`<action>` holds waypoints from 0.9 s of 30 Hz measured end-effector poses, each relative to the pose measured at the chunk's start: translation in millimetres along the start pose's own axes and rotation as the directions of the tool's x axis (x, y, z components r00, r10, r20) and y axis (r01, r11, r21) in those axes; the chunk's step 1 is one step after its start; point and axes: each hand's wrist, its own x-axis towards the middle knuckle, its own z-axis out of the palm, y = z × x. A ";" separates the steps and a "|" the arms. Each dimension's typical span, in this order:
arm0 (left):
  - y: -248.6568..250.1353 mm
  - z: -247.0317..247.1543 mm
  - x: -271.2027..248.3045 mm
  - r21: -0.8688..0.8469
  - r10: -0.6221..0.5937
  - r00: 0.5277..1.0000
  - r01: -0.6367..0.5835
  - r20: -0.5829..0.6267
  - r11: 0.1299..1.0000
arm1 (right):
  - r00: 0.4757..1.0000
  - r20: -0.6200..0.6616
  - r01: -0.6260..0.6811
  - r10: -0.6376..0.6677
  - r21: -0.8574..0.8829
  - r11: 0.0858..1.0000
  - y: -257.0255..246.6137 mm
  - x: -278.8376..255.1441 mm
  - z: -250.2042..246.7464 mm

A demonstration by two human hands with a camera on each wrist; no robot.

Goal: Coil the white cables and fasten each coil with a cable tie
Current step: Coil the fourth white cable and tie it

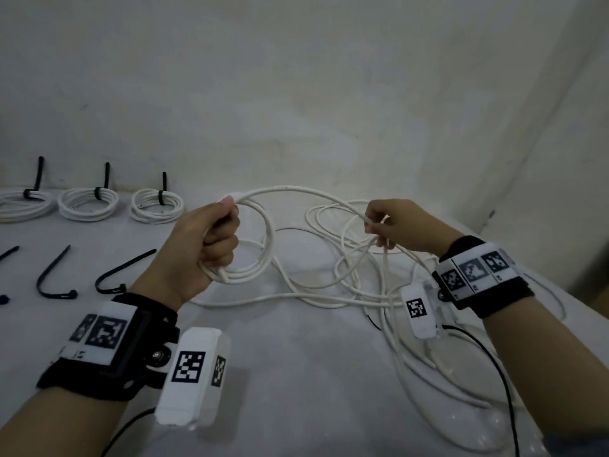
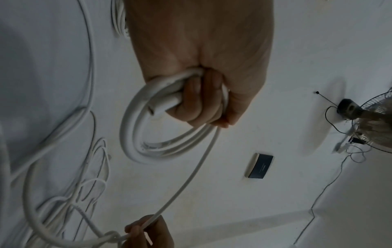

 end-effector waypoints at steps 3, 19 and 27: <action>-2.2 -3.4 0.7 -0.010 0.004 0.998 -0.004 0.055 1.000 | 0.991 -0.131 0.029 -0.022 0.052 0.998 0.5 8.8 -2.8; 7.5 -9.3 -0.7 -0.179 0.099 0.995 -0.102 -0.027 0.978 | 0.844 -0.413 0.284 -0.341 -0.196 0.939 -31.2 38.1 -20.9; 16.1 -12.4 -0.9 -0.302 0.185 0.981 -0.193 -0.055 0.933 | 0.875 -0.398 0.347 -0.277 0.116 0.931 -24.4 18.8 11.1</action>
